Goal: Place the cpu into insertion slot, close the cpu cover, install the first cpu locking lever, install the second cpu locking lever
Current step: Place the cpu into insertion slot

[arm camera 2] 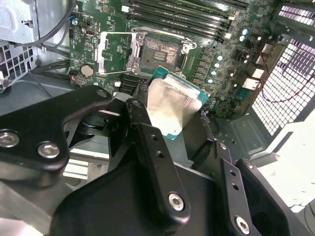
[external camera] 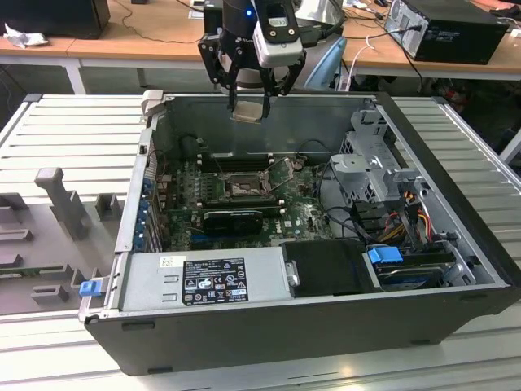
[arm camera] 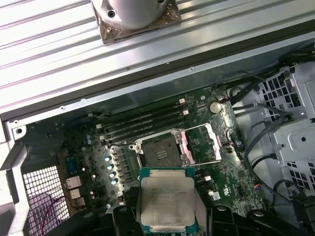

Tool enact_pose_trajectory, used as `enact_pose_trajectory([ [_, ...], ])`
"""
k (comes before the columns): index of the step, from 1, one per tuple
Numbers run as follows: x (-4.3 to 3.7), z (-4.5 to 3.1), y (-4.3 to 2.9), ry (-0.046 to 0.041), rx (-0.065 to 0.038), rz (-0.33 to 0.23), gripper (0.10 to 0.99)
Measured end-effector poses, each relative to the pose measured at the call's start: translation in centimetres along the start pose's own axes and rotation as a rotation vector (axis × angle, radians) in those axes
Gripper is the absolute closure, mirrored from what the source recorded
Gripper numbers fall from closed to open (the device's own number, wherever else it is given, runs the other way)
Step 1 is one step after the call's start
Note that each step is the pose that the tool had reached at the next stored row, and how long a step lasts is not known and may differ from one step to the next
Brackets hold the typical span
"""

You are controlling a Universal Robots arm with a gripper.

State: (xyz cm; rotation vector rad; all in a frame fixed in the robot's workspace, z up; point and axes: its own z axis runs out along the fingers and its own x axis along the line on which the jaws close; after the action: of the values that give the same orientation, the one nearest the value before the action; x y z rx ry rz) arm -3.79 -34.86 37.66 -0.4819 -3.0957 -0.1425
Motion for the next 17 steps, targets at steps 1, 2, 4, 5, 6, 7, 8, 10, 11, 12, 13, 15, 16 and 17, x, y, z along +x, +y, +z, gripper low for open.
enact_pose_trajectory([
  [1,0.0,0.0,0.0,-0.0005,0.0,0.005,0.557],
  [2,0.0,0.0,0.0,-0.0007,0.0,0.008,0.557],
  [4,0.0,0.0,0.0,-0.0014,0.0,0.016,0.557],
  [5,0.0,0.0,0.0,-0.002,0.0,0.023,0.557],
  [6,0.0,0.0,0.0,-0.0025,-0.001,0.029,0.557],
  [7,0.0,0.0,0.0,-0.003,-0.001,0.033,0.557],
  [8,0.0,0.0,0.0,-0.0036,-0.001,0.04,0.557],
  [10,0.0,0.01,0.0,-0.0042,-0.001,0.047,0.557],
  [11,0.0,0.0,0.0,-0.0046,-0.001,0.051,0.557],
  [12,0.0,0.01,0.0,-0.0049,-0.001,0.055,0.557],
  [13,0.0,0.01,0.0,-0.0052,-0.001,0.059,0.557],
  [15,0.0,0.01,0.0,-0.006,-0.001,0.068,0.557],
  [16,0.0,0.01,0.0,-0.0065,-0.001,0.072,0.557],
  [17,0.0,0.01,0.0,-0.0069,-0.001,0.077,0.557],
])
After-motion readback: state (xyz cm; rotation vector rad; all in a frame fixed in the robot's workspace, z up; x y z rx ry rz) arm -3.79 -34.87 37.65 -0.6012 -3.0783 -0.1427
